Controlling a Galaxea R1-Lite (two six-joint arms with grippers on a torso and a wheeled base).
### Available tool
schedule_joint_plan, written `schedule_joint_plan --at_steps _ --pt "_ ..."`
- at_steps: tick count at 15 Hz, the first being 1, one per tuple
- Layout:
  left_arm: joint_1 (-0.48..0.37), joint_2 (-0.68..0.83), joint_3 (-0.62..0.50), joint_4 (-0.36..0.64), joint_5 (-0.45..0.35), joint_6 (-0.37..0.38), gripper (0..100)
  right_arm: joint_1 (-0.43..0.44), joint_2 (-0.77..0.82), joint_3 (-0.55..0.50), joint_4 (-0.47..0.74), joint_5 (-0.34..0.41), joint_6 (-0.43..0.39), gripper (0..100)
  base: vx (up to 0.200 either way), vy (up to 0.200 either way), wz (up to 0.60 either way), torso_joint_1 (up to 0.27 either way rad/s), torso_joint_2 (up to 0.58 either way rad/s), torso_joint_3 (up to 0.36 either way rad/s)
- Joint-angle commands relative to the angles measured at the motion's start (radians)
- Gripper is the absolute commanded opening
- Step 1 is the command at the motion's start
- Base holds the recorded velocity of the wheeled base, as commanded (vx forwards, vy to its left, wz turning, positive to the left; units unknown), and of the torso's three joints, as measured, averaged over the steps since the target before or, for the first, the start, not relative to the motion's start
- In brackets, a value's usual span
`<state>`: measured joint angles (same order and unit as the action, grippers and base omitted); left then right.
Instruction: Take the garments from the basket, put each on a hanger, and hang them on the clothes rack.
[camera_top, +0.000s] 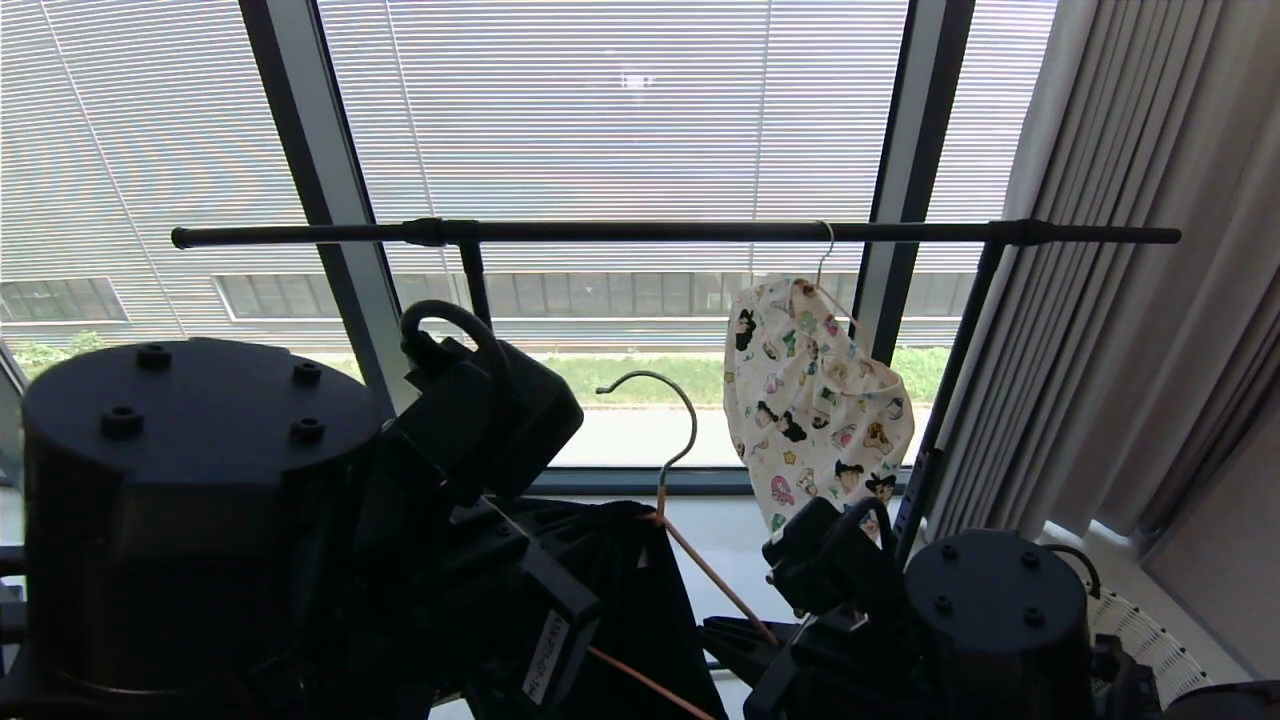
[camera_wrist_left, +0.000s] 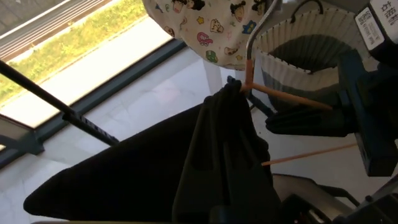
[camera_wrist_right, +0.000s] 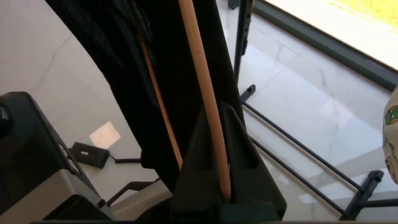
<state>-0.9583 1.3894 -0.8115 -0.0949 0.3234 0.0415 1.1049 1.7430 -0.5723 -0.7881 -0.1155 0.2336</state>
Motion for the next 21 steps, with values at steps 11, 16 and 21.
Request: schedule_joint_plan --at_steps 11,16,21 --pt "0.023 -0.058 0.002 -0.006 -0.024 0.021 100 -0.068 0.016 -0.003 -0.160 -0.046 -0.169 0 0.000 0.000 0.00 0.000 0.00 0.000" --pt "0.039 -0.205 0.192 -0.048 -0.110 0.035 100 -0.131 -0.079 0.175 -0.206 0.004 -0.270 0 0.000 0.000 0.00 0.000 0.00 0.000" --pt "0.118 -0.305 0.344 -0.074 -0.486 0.285 100 -0.128 -0.229 0.378 -0.206 0.143 -0.399 0 0.000 0.000 0.00 0.000 0.00 0.000"
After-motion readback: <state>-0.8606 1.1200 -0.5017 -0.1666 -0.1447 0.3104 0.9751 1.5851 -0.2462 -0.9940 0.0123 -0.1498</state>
